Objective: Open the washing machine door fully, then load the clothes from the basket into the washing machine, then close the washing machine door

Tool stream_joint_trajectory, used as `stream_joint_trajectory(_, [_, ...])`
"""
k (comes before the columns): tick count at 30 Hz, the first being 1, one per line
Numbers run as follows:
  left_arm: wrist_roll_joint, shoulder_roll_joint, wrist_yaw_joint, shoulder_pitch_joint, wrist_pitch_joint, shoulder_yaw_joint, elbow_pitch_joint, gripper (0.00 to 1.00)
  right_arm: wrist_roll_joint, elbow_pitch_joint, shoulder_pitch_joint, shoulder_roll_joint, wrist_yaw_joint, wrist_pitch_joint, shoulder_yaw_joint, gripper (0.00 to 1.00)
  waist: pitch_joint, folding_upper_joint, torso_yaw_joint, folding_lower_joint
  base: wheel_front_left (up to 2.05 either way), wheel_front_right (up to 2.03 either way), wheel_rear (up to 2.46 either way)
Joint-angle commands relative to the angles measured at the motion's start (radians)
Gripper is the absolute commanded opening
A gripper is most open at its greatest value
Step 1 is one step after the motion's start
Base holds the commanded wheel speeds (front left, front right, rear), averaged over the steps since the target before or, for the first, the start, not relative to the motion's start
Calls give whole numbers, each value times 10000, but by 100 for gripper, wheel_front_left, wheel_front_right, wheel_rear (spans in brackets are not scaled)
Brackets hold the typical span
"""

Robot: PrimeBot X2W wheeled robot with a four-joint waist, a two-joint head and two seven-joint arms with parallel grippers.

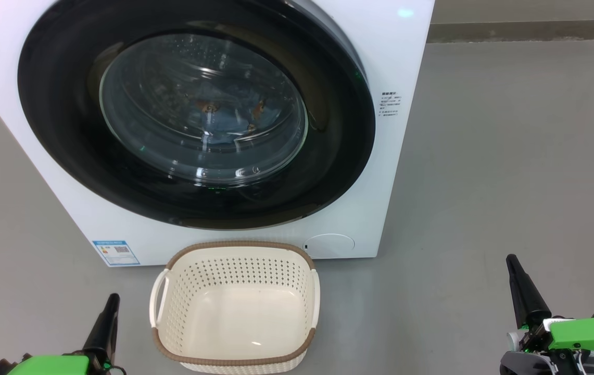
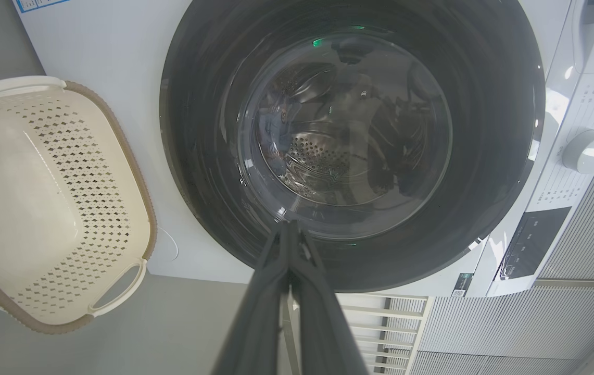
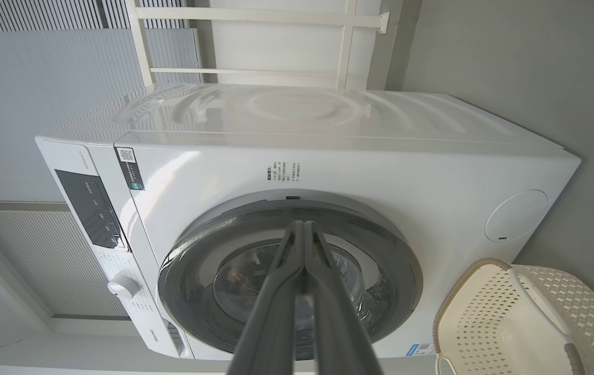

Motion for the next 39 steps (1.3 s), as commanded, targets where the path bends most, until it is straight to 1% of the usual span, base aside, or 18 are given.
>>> stream_joint_trajectory(1, [-79,130,-68,-485,71,342,-182,0,58,-291,-128,-1,16,50,173,0,0,-1,0,0,0,0,0])
stream_joint_trajectory(39, [-79,129,-69,-486,72,342,-181,0,30,-289,-131,23,16,77,139,0,0,-1,0,0,0,0,0])
